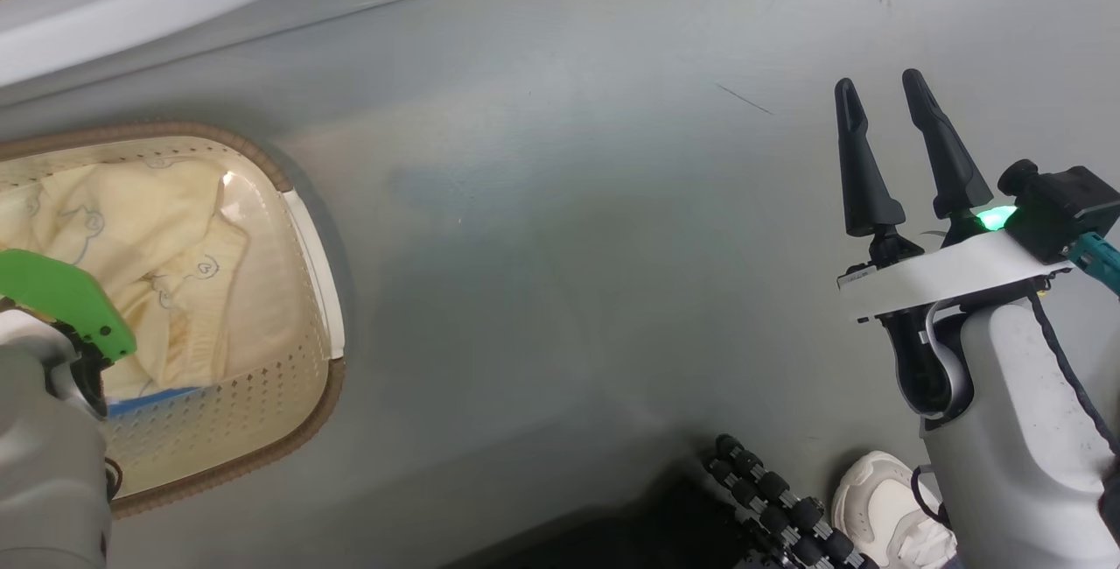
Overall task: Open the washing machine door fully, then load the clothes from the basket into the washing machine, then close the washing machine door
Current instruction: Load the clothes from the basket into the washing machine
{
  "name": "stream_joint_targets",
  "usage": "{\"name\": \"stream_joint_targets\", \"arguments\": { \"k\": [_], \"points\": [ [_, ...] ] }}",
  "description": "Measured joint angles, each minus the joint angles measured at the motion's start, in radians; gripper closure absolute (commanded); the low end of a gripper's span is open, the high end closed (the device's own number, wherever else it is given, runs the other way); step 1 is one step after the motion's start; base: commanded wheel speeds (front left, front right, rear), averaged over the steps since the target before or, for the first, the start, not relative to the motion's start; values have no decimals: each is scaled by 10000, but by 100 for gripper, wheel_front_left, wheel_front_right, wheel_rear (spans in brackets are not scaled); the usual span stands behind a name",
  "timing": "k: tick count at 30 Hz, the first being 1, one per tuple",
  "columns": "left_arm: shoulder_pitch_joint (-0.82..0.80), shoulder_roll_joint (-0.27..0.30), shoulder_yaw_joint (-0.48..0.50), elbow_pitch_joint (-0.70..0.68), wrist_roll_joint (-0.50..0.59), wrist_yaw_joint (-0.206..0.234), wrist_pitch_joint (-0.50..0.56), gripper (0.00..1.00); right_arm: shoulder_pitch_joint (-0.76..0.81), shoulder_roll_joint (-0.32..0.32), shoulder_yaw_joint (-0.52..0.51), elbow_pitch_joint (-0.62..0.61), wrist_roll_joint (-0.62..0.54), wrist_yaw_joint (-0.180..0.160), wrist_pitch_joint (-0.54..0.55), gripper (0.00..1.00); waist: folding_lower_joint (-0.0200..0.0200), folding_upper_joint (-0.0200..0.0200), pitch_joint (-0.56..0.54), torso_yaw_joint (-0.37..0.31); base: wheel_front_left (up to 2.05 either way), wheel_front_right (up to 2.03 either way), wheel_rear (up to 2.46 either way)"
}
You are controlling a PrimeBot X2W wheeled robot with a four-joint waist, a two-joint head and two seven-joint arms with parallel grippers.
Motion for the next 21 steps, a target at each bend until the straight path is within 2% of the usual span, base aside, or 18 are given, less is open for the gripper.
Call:
{"name": "stream_joint_targets", "arguments": {
  "k": [21],
  "points": [
    [-416,81,652,100,612,0,-119,0,-202,12,90,-42,4,0,0,0,-1,0,531,-103,0,0,0]
  ]
}}
